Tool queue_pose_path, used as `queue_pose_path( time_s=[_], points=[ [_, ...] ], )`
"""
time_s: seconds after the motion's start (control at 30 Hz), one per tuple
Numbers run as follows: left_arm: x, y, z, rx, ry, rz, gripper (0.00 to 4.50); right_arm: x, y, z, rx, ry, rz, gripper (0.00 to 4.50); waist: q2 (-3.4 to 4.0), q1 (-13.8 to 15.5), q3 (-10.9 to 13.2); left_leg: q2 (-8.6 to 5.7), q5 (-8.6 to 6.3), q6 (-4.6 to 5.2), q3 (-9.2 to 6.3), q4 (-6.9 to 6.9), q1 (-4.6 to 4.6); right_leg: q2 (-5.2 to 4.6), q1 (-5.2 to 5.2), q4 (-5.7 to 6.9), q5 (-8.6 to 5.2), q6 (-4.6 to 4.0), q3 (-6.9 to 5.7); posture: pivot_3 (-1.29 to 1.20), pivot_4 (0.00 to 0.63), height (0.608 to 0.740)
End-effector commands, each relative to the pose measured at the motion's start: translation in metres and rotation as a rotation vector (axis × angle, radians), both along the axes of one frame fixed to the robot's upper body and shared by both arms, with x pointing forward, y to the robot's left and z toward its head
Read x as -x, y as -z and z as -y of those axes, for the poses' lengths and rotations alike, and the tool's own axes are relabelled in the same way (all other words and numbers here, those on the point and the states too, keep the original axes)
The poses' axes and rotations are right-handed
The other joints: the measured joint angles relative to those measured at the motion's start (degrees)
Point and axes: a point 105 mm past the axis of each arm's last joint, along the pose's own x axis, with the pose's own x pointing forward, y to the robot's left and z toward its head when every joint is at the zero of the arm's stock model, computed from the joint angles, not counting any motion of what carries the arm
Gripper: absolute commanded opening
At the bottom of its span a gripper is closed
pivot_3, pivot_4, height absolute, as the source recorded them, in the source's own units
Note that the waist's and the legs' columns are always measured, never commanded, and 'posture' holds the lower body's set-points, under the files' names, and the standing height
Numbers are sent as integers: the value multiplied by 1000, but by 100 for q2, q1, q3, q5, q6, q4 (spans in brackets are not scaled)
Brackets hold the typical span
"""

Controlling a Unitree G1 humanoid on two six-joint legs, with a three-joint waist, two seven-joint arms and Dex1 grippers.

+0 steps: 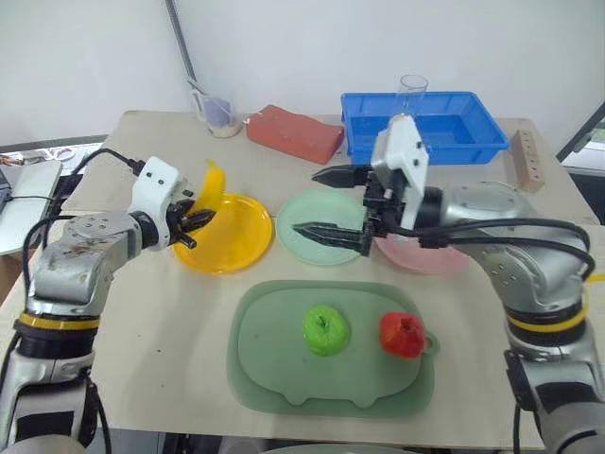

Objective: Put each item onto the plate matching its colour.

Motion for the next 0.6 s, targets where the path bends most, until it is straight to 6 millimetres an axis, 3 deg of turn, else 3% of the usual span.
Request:
queue_pose_path(
  time_s=[0.03, 0.07, 0.3, 0.5, 0.6],
  points=[
    [-16, -8, 4, 41, 1, 52, 1126, -4, -10, -2, 3, 30, 63, 4500, -3, 31, -1, 0, 0, 0, -2, 2, -3, 2, -1, 3, 0, 0, -3, 0, 150, 740],
    [-20, -7, 6, 49, 9, 48, 1126, -5, -9, 0, 8, 40, 64, 4500, -8, 36, -1, 1, 0, 0, -4, 5, -4, 2, -2, 4, 0, 0, -7, 0, 150, 740],
    [-21, -6, 8, 54, 65, 33, 4446, -11, -2, 15, 28, 95, 49, 4500, -7, 9, -3, 1, 0, 0, -4, 15, -6, 2, 3, 6, 2, 3, -5, 0, 150, 740],
    [-1, -49, 0, -56, 192, 85, 4484, -10, 3, 38, 50, 158, 33, 4500, -8, -13, -2, 6, 0, -1, -4, 9, -8, 8, -4, 7, 2, 3, -1, 0, 150, 740],
    [17, -72, 20, -87, 370, 137, 4484, -2, 9, 52, 72, 159, 14, 4500, -7, 11, -2, 5, 0, -1, -4, 0, -3, 8, -2, 4, 2, 3, -1, 0, 150, 740]
  ],
)
